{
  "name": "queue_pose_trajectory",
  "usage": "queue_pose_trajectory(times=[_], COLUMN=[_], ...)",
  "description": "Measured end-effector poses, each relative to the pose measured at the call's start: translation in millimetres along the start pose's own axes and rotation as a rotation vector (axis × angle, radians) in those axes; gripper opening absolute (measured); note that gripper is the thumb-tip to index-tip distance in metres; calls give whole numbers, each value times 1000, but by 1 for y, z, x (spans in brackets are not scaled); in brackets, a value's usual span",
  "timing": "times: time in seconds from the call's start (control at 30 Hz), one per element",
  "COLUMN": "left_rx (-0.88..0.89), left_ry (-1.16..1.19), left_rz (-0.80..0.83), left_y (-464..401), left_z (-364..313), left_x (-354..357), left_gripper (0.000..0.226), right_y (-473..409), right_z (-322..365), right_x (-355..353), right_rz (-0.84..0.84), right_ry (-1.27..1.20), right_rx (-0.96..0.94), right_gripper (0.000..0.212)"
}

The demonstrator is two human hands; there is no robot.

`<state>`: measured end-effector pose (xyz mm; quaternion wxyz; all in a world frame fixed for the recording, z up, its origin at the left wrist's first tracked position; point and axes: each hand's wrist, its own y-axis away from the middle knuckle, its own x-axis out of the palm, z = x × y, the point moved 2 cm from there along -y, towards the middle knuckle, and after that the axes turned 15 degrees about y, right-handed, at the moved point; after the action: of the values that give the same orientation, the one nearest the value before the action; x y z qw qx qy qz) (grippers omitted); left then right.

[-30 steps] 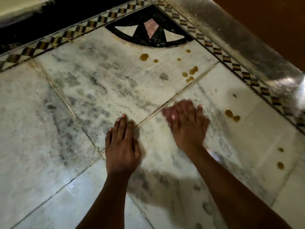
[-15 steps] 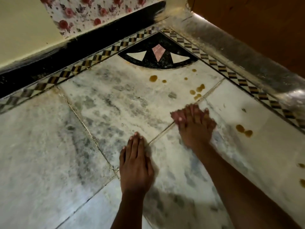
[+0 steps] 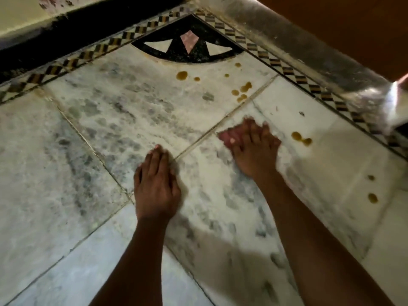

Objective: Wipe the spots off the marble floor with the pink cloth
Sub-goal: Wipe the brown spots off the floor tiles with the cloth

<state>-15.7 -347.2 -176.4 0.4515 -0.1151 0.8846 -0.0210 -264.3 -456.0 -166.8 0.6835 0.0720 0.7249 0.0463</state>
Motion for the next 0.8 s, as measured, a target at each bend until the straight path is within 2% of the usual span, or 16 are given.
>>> queue_pose_trajectory(times=[0.07, 0.13, 0.23, 0.27, 0.33, 0.43, 0.53, 0.7, 0.8], left_rx=[19, 66, 195, 239, 315, 391, 337, 183, 205], left_ry=[14, 21, -3, -14, -32, -35, -8, 75, -4], left_rz=[-10, 6, 94, 127, 192, 269, 268, 218, 225], left_y=[1, 4, 13, 17, 29, 55, 80, 105, 125], left_z=[-2, -6, -10, -11, -17, -37, -61, -101, -124], left_x=[-1, -4, -9, -10, -8, 8, 25, 45, 63], left_gripper=[61, 59, 62, 63, 64, 64, 65, 71, 67], right_y=[9, 57, 153, 171, 175, 129, 102, 193, 246], right_z=[23, 25, -19, -45, -91, -92, -58, -66, -123], right_x=[2, 13, 28, 31, 35, 32, 25, 36, 49], right_rz=[-91, -190, -112, -100, -109, -142, -27, -154, -135], right_ry=[26, 68, 119, 123, 100, 60, -2, 78, 77], right_rx=[-97, -242, -412, -381, -156, 113, 23, -247, -146], right_gripper=[71, 70, 67, 67, 71, 73, 84, 70, 69])
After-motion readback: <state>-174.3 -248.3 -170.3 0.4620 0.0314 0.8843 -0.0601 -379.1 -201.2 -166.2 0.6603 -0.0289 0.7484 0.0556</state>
